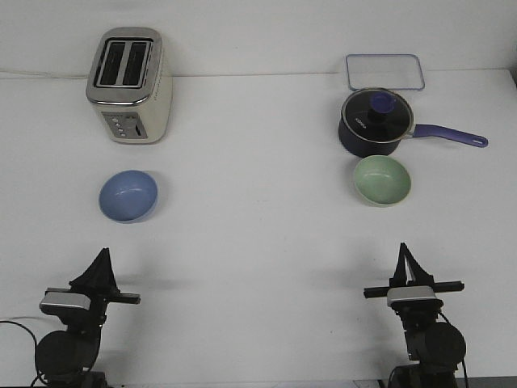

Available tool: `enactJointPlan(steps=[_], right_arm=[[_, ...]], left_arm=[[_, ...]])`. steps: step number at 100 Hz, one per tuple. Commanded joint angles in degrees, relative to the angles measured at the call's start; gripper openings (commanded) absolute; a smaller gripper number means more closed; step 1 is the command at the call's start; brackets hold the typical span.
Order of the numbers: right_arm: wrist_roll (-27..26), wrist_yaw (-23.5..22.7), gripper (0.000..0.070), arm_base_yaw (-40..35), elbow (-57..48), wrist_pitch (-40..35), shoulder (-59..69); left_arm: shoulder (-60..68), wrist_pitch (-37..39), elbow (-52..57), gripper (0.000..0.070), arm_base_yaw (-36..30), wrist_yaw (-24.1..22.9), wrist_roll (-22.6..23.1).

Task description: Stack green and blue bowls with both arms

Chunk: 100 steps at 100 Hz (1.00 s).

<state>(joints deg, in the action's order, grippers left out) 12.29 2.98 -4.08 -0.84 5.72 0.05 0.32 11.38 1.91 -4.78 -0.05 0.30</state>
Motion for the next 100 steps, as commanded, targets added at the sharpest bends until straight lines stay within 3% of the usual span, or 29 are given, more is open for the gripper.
enactJointPlan(steps=[1, 22, 42, 62, 67, 77, 81, 100], right_arm=[[-3.61, 0.02, 0.0, -0.13, 0.11, 1.77, 0.0], [-25.66, 2.93, 0.0, -0.07, -0.39, 2.08, 0.02], [-30.71, 3.58, 0.0, -0.02, -9.49, -10.38, 4.7], [-31.58, 3.5, 0.0002, 0.04, -25.31, -22.91, 22.51], [-31.58, 3.48, 0.0091, 0.04, -29.59, -25.59, 27.65], [-31.3, 3.96, 0.0499, 0.11, -38.07, -30.32, 37.68], [-30.86, 4.63, 0.0587, 0.31, -41.72, -32.13, 41.9], [-27.26, 4.5, 0.0589, 3.08, -53.64, -34.1, 57.35]], left_arm=[[-0.04, 0.63, -1.09, 0.0014, -0.11, 0.04, 0.11], [-0.04, 0.63, -1.11, 0.0014, -0.11, 0.07, 0.11], [-0.04, 0.66, -1.09, 0.0014, -0.11, 0.07, 0.11], [-0.04, 0.63, -1.09, 0.0014, -0.11, 0.07, 0.11], [-0.04, 0.66, -1.09, 0.0014, -0.11, 0.04, 0.11], [-0.04, 0.66, -1.09, 0.0014, -0.11, 0.04, 0.11], [-0.04, 0.63, -1.09, 0.0014, -0.11, 0.07, 0.11], [-0.04, 0.66, -1.09, 0.0014, -0.11, 0.07, 0.11]])
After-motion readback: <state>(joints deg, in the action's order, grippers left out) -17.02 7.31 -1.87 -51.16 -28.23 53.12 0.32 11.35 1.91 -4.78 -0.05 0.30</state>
